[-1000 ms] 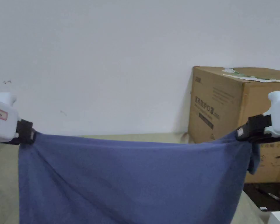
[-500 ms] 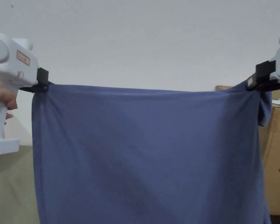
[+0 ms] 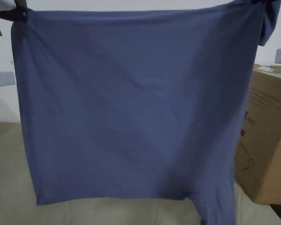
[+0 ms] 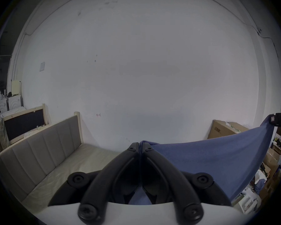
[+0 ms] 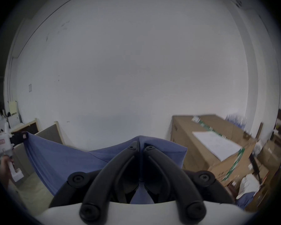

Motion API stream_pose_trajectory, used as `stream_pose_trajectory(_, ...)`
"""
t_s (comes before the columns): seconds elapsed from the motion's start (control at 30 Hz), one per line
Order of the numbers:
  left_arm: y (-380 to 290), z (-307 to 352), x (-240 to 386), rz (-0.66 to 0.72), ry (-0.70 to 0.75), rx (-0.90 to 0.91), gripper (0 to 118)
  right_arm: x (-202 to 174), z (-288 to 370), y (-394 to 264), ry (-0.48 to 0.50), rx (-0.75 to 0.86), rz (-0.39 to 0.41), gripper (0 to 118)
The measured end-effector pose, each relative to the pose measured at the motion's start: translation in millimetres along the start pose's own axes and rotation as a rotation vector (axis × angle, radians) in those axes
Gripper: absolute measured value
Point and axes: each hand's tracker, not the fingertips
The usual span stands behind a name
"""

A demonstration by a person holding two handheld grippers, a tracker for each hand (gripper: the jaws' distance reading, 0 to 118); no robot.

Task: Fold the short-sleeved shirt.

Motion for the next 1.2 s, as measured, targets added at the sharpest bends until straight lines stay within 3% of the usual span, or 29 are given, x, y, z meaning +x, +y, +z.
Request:
stream_pose_trajectory(0.1,-10.4,-5.9,3.7,-0.048,0.01,0.057,1,-5.0,-5.5,-11.4,-0.019,0.041,0.036,3)
stream_pose_trajectory(0.23,-49.2,-16.7,4.7,-0.081,-0.007,0.029,1,-2.6,-23.6,-61.5,0.0,-0.018,0.008,3)
stream_pose_trajectory(0.43,-195.7,-38.0,3.4,-0.036,-0.067,-0.276,1,-3.8,-50.3,-241.8,0.008,-0.267,0.0,3)
stream_pose_trajectory(0.53,-297.5,-30.4,6.5,-0.063,-0.099,-0.531,1,-7.3,-45.0,-352.5,0.041,-0.464,-0.058,3)
stream_pose_trajectory(0.6,-353.6,-11.2,6.7,-0.082,-0.116,-0.607,1,-7.8,-29.4,-414.1,0.054,-0.552,-0.086,3)
stream_pose_trajectory(0.63,-376.7,0.0,4.9,-0.08,-0.13,-0.647,1,-9.6,-17.7,-443.2,0.074,-0.598,-0.082,3)
stream_pose_trajectory(0.73,-431.5,42.4,-2.4,-0.051,-0.144,-0.76,1,-9.4,20.5,-503.3,0.067,-0.725,0.052,3)
stream_pose_trajectory(0.9,-458.1,107.4,-30.3,-0.055,-0.147,-0.794,1,11.5,103.5,-524.2,0.164,-0.735,0.057,3)
stream_pose_trajectory(1.2,-419.7,217.2,-60.0,-0.134,-0.193,-0.693,1,60.9,226.8,-497.0,0.24,-0.665,-0.059,3)
